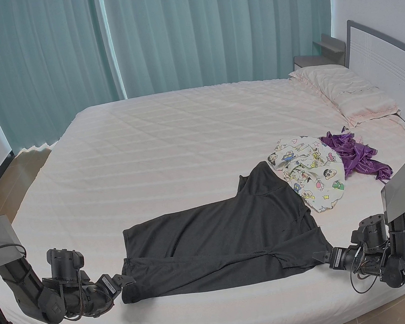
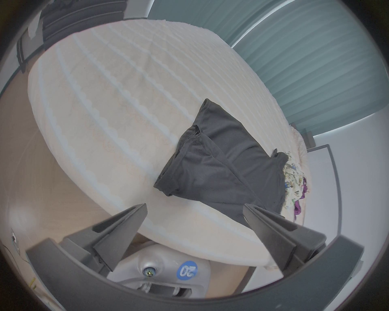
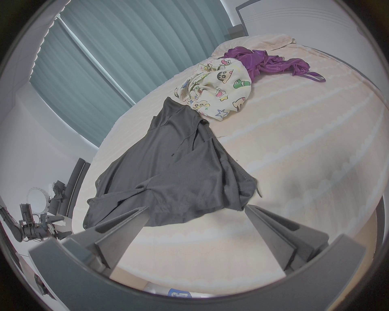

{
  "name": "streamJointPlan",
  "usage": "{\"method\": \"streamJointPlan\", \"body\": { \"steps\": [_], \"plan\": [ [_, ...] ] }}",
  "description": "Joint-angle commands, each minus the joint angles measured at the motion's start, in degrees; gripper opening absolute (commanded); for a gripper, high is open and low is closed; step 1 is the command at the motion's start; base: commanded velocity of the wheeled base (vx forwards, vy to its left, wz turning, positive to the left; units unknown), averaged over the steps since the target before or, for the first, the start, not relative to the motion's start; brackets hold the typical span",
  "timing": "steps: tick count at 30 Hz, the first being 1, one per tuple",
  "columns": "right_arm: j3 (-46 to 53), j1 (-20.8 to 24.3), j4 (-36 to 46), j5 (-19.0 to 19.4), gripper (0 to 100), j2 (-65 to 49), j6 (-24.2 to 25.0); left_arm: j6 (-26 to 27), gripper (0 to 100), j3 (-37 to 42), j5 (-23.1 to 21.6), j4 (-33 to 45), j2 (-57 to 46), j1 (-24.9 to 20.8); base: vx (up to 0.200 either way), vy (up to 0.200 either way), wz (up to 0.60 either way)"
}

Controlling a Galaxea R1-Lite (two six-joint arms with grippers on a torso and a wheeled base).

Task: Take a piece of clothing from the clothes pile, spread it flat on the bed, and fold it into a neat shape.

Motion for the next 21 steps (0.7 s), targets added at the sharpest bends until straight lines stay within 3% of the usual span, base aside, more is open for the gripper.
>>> {"method": "streamJointPlan", "body": {
  "steps": [1,9,21],
  "plan": [
    [1.24,0.28,-0.58,-0.12,100,-0.23,0.01,0.81,100,-4.96,3.75,0.5,5.28,-2.48,0.0,0.0,0.0],
    [2.56,0.28,-0.58,-0.03,100,-0.85,0.1,12.94,100,-8.21,4.36,0.59,8.53,-1.42,0.0,0.0,0.0],
    [3.52,1.07,-0.58,0.05,100,-1.81,0.1,14.25,100,-15.15,4.45,4.63,11.79,-1.69,0.0,0.0,0.0]
  ]
}}
